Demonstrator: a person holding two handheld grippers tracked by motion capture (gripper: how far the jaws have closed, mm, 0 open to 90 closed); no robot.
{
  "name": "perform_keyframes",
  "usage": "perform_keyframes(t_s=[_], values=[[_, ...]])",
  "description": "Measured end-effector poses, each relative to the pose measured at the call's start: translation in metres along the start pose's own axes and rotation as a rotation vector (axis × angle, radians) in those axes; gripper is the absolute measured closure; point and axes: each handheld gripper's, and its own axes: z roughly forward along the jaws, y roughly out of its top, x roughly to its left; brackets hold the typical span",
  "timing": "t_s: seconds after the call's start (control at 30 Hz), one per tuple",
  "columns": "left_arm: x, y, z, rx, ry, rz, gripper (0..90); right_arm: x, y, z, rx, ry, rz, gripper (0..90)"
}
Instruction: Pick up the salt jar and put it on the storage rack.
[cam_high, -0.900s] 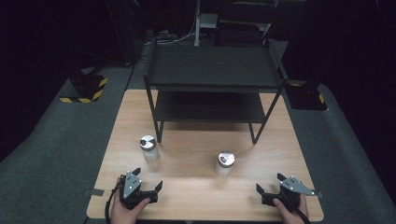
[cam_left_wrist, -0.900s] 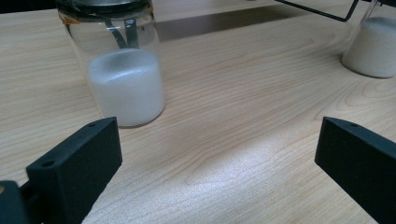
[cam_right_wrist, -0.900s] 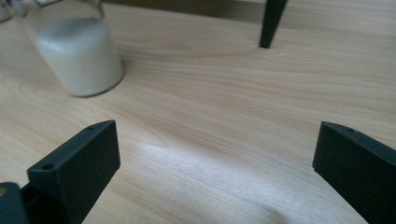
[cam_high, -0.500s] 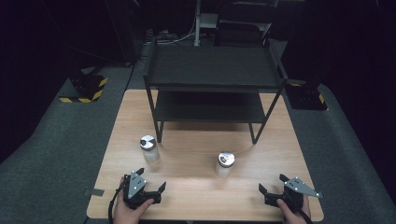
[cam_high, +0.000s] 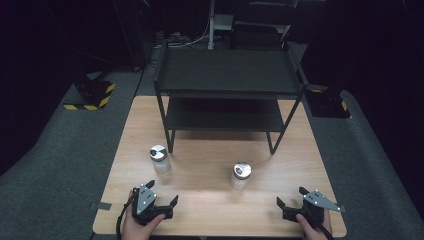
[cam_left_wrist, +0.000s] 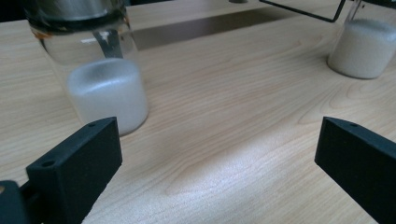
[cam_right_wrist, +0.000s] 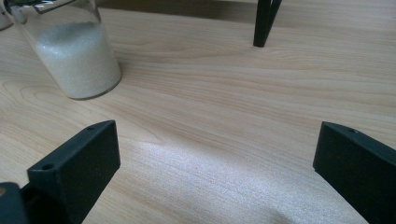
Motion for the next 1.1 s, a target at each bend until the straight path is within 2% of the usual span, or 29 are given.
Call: perform_keyframes(t_s=[0.07,0.17,0.3,0.4,0.43,0.53,0.6,0.7,0.83,1.0,1.1], values=[[-0.002,0.005,-0.004,-0.018,0.008,0.003,1.0,0.001,0.000,0.000,-0.001,0.001,-0.010,0.3],[-0.004,0.010,-0.008,-0.042,0.019,-0.016,1.0,0.001,0.000,0.000,0.000,0.006,-0.009,0.3],[-0.006,0.019,-0.010,-0.060,0.033,-0.011,0.8,0.000,0.000,0.000,0.000,0.011,-0.011,0.3],[-0.005,0.025,-0.006,-0.065,0.081,-0.036,0.8,0.001,-0.001,-0.001,-0.002,0.009,-0.008,0.3],[-0.005,0.025,-0.006,-0.065,0.081,-0.036,0.8,0.001,-0.001,-0.001,-0.002,0.009,-0.008,0.3],[-0.002,0.027,0.001,-0.061,0.111,-0.054,0.8,0.000,-0.002,-0.001,-0.007,0.013,-0.007,0.3],[0.001,0.026,0.012,-0.051,0.145,-0.058,0.8,0.000,-0.001,-0.001,-0.004,0.012,-0.007,0.3],[0.004,0.026,0.021,-0.044,0.162,-0.075,0.8,0.000,-0.001,-0.001,-0.005,0.012,-0.008,0.3],[0.009,0.025,0.043,-0.036,0.200,-0.070,2.6,0.000,-0.002,-0.001,-0.008,0.012,-0.007,0.3],[0.018,0.025,0.060,-0.021,0.217,-0.116,2.8,0.000,-0.003,-0.002,-0.012,0.010,0.004,0.3],[0.022,0.023,0.065,-0.026,0.210,-0.141,4.0,-0.001,-0.003,-0.003,-0.013,0.011,0.012,0.3]])
